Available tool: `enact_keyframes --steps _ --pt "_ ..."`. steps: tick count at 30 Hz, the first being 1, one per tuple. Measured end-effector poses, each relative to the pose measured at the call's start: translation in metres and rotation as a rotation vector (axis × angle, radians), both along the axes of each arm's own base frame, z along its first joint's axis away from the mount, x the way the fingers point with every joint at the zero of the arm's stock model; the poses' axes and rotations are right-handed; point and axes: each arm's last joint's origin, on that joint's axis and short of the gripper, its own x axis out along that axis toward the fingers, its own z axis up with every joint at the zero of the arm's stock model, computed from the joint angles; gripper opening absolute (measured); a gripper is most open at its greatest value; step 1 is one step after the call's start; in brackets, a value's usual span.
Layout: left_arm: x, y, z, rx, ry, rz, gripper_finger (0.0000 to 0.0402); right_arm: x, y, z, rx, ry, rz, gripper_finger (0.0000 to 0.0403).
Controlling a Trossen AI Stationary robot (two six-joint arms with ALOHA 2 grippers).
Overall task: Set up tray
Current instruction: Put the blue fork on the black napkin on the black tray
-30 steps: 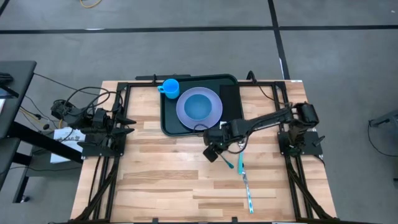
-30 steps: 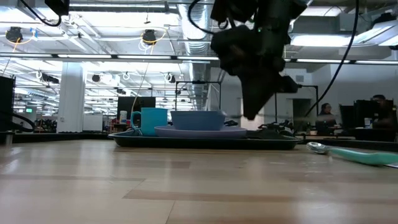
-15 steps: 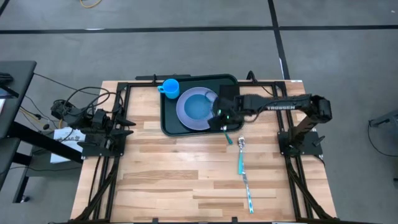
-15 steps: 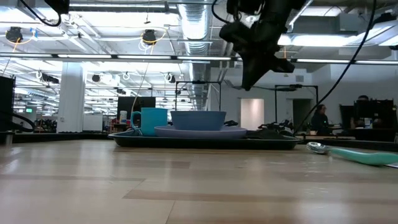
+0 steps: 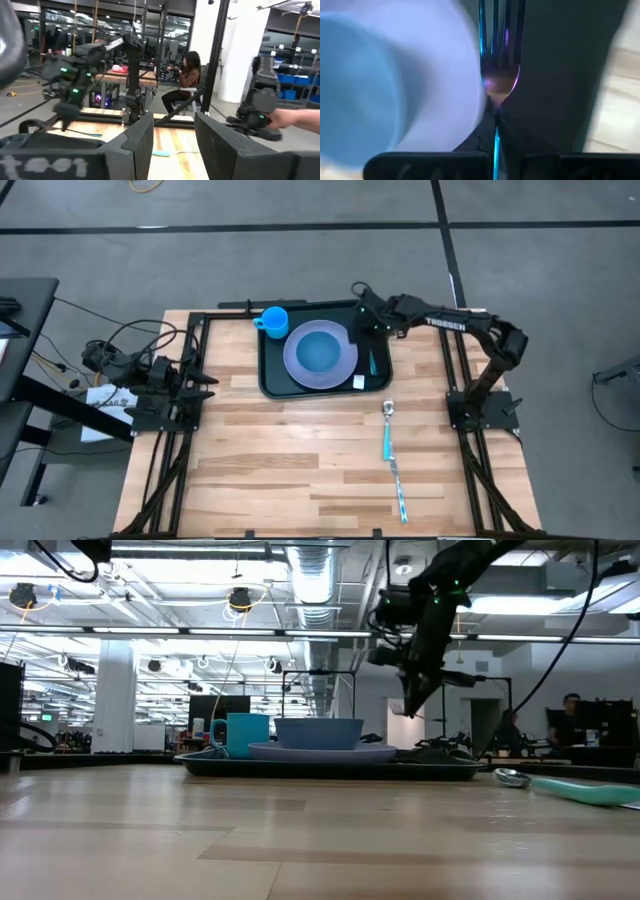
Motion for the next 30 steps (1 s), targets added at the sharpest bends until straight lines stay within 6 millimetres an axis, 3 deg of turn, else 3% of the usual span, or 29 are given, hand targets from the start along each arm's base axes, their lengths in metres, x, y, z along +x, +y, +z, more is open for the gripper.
enact_keyframes --steps 7,18,30 --pt "0.000 0.000 0.000 0.005 0.004 -0.012 0.0132 -0.005 -0.017 -0.006 0.004 -0.017 -0.084 0.0005" --pt "0.000 -0.001 -0.001 0.010 0.006 -0.034 0.0132 0.008 -0.035 -0.061 0.069 0.090 -0.087 0.0005" --pt "0.000 -0.001 -0.001 0.013 0.009 -0.038 0.0132 0.003 -0.041 -0.064 0.081 0.102 -0.092 0.0005"
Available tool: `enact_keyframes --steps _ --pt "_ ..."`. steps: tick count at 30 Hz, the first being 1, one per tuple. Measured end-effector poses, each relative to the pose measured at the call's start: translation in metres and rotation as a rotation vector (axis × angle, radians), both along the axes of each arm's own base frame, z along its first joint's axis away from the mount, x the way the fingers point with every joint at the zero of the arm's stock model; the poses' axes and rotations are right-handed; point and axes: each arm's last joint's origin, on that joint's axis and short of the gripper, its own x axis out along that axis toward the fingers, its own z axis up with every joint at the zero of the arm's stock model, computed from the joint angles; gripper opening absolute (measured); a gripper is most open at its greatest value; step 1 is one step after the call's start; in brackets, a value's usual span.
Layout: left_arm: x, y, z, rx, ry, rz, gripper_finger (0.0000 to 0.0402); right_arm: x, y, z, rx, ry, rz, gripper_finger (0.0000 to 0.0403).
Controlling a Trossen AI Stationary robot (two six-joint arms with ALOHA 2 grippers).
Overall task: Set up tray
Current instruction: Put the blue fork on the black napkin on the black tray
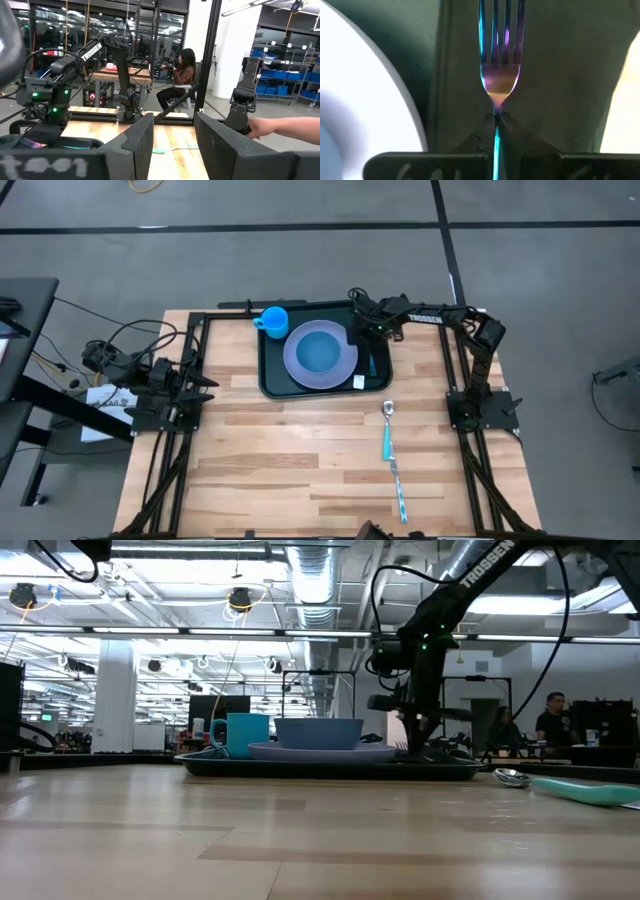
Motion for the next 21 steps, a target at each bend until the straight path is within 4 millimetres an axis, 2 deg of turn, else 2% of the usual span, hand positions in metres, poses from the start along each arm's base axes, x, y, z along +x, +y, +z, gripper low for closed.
enact_keyframes --steps 21 --pt "0.0000 0.0000 0.0000 -0.019 0.003 -0.002 0.0132 -0.0006 0.0005 0.0000 0.007 0.004 -0.017 0.0005"
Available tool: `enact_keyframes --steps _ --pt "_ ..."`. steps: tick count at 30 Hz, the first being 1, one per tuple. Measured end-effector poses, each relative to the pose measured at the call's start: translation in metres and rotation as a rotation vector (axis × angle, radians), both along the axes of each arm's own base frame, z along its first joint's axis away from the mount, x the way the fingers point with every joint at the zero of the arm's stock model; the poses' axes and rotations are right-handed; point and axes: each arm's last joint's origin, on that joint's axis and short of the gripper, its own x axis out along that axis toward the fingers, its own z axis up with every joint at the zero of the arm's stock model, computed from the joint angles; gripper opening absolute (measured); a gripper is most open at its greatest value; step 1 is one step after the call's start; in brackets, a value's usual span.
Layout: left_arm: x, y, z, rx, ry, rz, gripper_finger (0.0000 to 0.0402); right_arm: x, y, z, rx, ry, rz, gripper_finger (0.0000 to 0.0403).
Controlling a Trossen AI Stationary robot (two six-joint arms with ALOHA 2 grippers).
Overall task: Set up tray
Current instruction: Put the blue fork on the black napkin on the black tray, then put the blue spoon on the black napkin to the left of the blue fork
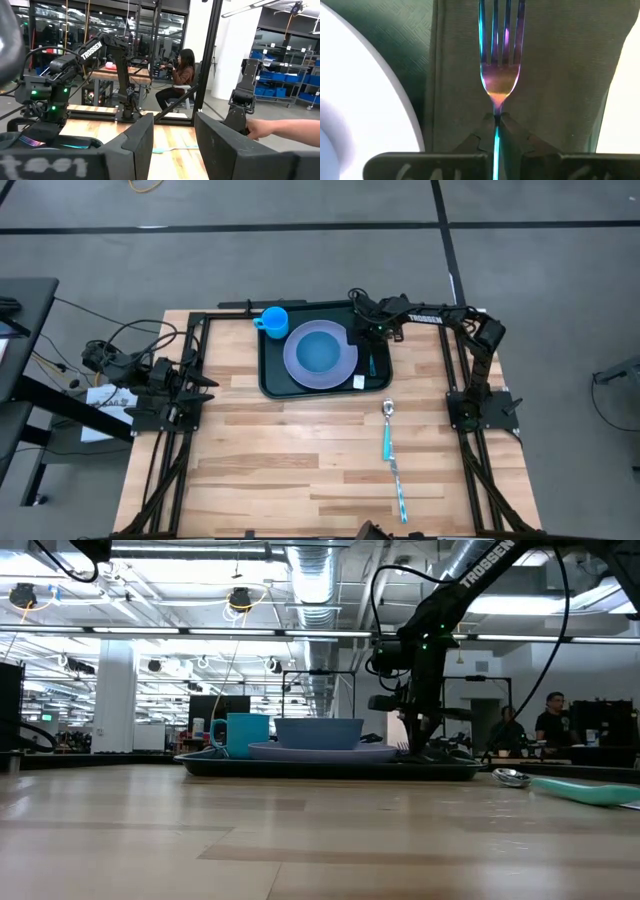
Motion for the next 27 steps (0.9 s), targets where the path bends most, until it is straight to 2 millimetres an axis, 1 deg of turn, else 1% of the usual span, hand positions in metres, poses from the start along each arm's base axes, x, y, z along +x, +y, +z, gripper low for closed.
enact_keyframes --steps 4,14,27 --pt "0.0000 0.0000 0.0000 0.000 0.000 0.000 0.0132 0.0000 0.0000 0.0000 0.000 0.000 0.000 0.0008" --pt "0.0000 0.0000 -0.0001 0.001 0.001 0.000 0.0132 0.0007 0.0003 0.0002 -0.002 -0.003 0.003 0.0033" --pt "0.0001 0.0000 -0.0005 0.003 0.004 0.000 0.0132 0.0019 0.0020 0.0004 -0.013 0.005 0.036 0.0035"
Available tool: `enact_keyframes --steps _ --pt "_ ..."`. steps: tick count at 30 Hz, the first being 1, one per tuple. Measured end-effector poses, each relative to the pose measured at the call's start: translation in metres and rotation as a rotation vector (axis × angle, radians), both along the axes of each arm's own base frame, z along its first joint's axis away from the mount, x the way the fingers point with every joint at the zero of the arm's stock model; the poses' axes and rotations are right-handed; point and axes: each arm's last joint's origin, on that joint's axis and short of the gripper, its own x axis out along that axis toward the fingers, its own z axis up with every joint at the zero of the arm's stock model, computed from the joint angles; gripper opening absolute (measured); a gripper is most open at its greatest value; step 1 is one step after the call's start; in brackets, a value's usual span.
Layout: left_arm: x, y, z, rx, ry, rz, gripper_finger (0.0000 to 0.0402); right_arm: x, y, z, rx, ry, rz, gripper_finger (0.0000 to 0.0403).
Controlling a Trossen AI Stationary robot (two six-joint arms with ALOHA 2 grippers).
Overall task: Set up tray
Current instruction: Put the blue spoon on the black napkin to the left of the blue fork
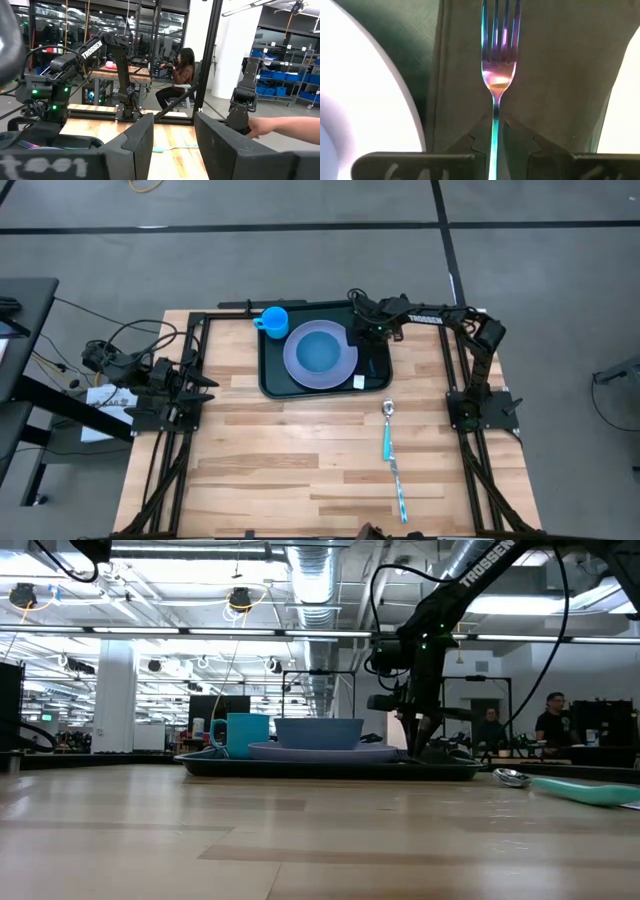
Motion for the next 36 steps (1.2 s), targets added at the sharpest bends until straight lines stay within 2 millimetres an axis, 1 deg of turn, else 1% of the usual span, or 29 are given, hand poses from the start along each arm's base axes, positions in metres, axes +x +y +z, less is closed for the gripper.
enact_keyframes --steps 3,6,10,18,21,23,26,30,33,36 --pt "0.000 0.000 0.000 0.000 0.000 0.000 0.0132 -0.001 0.001 0.003 -0.006 0.001 0.027 0.0036" --pt "0.000 0.000 0.000 0.001 0.001 0.000 0.0132 0.002 0.008 0.008 -0.017 0.003 0.095 0.0036" --pt "0.000 0.000 -0.001 0.008 0.011 0.001 0.0132 0.002 0.028 0.018 -0.010 0.053 0.217 0.0036" --pt "0.000 0.000 -0.002 0.012 0.014 0.001 0.0132 -0.006 0.076 0.044 -0.098 0.279 0.404 0.0033" --pt "0.000 0.000 -0.002 0.031 0.018 0.003 0.0132 -0.006 0.098 0.055 -0.114 0.292 0.497 0.0031" --pt "0.000 0.000 -0.002 0.032 0.018 0.003 0.0132 -0.005 0.115 0.062 -0.127 0.281 0.589 0.0031" --pt "0.000 0.000 -0.002 0.032 0.018 0.003 0.0132 -0.004 0.146 0.074 -0.120 0.240 0.753 0.0032" --pt "0.000 0.000 -0.002 0.035 0.017 0.004 0.0132 -0.008 0.194 0.091 -0.142 0.175 0.968 0.0031" --pt "0.000 0.000 -0.002 0.052 0.010 0.007 0.0132 -0.015 0.225 0.102 -0.178 0.128 1.061 0.0028" --pt "0.000 0.000 -0.001 0.054 0.008 0.007 0.0132 -0.024 0.252 0.111 -0.231 0.081 1.061 0.0026"
